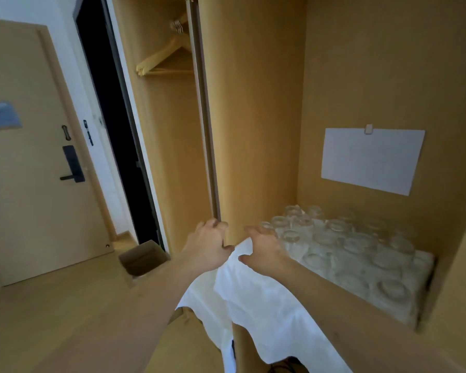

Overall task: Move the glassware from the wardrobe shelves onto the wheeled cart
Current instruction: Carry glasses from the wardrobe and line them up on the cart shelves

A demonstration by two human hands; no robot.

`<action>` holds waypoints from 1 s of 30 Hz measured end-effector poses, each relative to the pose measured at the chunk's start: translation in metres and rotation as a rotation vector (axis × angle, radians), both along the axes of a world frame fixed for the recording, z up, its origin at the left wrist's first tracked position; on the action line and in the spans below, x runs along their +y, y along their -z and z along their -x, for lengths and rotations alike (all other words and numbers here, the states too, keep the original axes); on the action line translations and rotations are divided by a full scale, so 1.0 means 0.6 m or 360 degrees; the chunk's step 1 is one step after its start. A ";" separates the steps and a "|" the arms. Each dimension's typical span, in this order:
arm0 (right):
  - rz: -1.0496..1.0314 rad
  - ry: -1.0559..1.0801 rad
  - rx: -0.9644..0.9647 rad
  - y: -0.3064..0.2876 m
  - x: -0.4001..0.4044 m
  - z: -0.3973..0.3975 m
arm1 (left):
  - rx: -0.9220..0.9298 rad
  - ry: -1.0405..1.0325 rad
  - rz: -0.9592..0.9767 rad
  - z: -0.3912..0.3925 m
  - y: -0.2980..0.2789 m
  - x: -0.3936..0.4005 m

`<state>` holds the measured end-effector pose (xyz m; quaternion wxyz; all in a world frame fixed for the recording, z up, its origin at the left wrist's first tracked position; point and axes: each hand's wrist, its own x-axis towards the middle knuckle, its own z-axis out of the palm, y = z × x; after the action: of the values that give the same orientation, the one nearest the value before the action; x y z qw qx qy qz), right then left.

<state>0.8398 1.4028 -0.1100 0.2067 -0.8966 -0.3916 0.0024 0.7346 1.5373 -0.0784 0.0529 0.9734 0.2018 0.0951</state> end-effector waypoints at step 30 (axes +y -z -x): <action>0.0042 0.1097 0.0010 0.006 0.067 -0.196 | 0.0033 0.1196 0.0056 -0.382 0.009 0.125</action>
<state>0.9575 1.4428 -0.1138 0.1849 -0.9788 -0.0650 -0.0599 0.9635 1.6120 -0.0839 0.0989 0.9794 -0.1672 0.0558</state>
